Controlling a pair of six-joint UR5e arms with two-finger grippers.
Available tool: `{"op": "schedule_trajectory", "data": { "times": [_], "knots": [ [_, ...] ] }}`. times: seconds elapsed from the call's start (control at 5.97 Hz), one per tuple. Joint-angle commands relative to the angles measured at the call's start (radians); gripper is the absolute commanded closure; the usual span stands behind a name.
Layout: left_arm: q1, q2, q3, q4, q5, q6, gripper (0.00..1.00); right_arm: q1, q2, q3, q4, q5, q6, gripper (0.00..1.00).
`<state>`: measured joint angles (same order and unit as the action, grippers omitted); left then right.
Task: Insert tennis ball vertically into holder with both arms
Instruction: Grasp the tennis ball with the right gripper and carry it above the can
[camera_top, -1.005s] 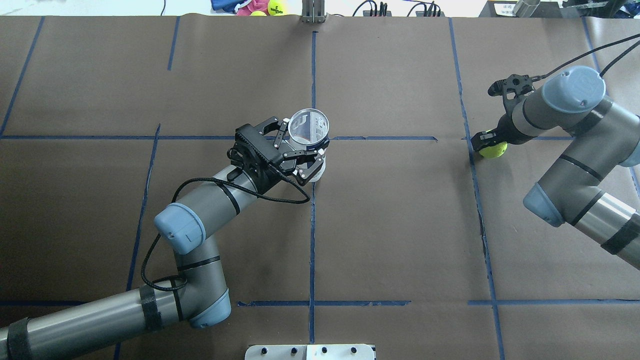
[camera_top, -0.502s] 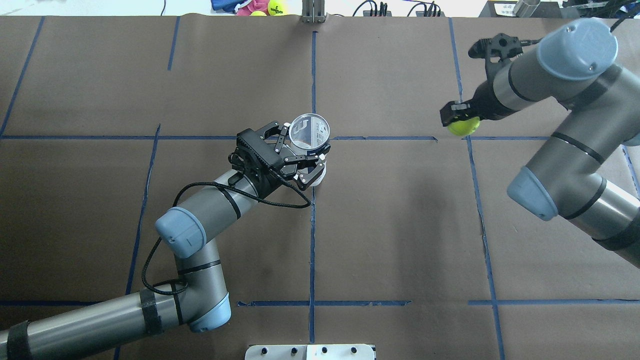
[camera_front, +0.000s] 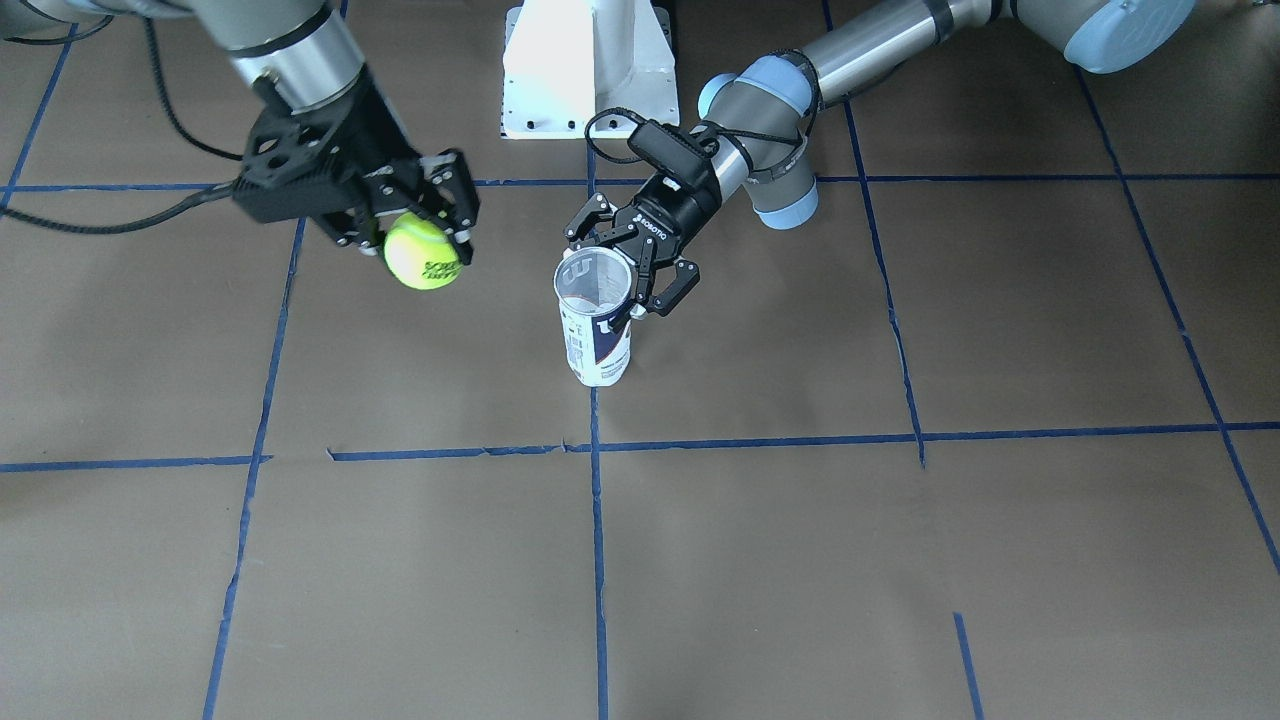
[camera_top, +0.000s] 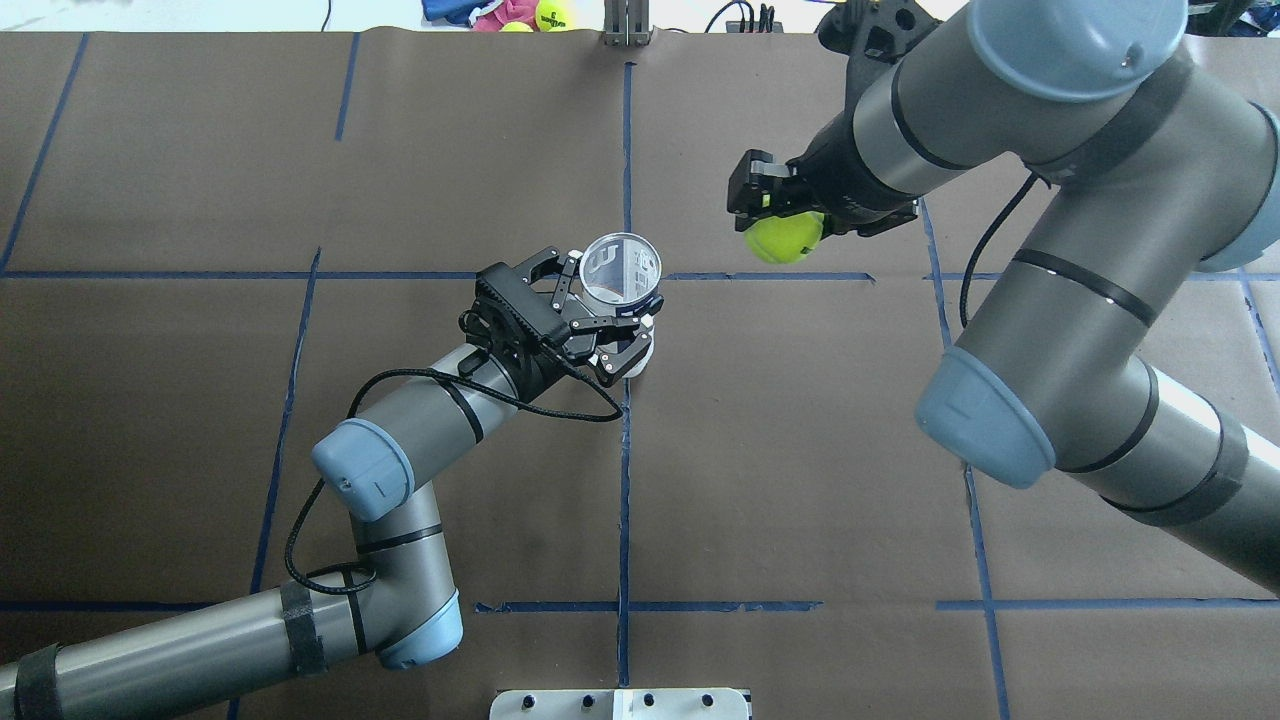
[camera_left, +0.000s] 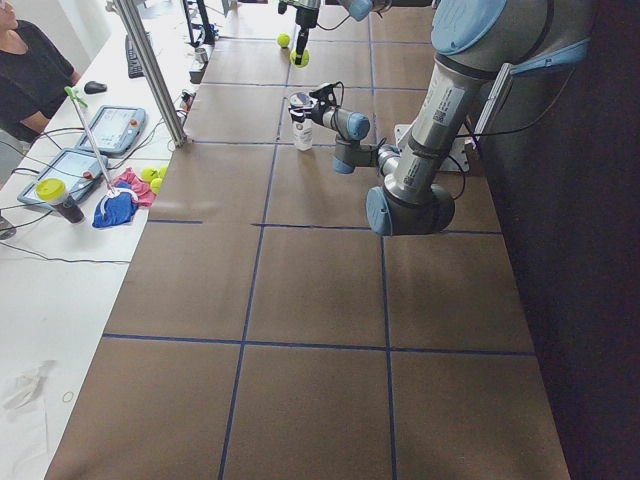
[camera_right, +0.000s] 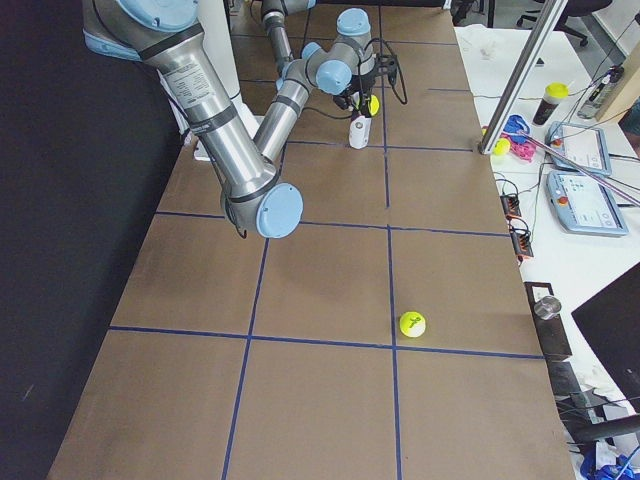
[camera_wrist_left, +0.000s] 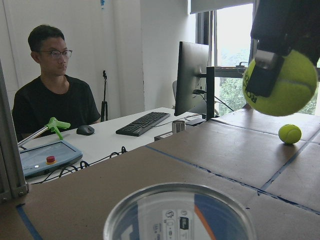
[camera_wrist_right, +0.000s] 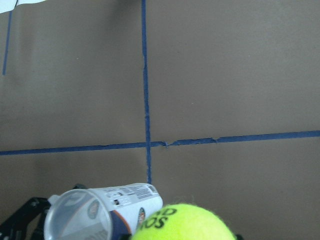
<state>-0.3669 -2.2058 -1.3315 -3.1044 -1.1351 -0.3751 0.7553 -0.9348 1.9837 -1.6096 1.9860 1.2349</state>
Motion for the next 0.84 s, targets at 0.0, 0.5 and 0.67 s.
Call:
{"op": "schedule_trajectory", "data": {
  "times": [0.0,0.5,0.67],
  "knots": [
    [0.000,0.000,0.000,0.000,0.000,-0.002,0.19,-0.086,0.109,-0.052,-0.003,-0.093,0.113,0.92],
    [0.000,-0.002,-0.002,-0.003,0.000,-0.004,0.15,-0.109,0.210,-0.178,-0.003,-0.139,0.135,0.92],
    [0.000,0.000,0.000,-0.014,0.000,-0.004,0.13,-0.123,0.212,-0.186,-0.003,-0.154,0.135,0.90]
  ]
}}
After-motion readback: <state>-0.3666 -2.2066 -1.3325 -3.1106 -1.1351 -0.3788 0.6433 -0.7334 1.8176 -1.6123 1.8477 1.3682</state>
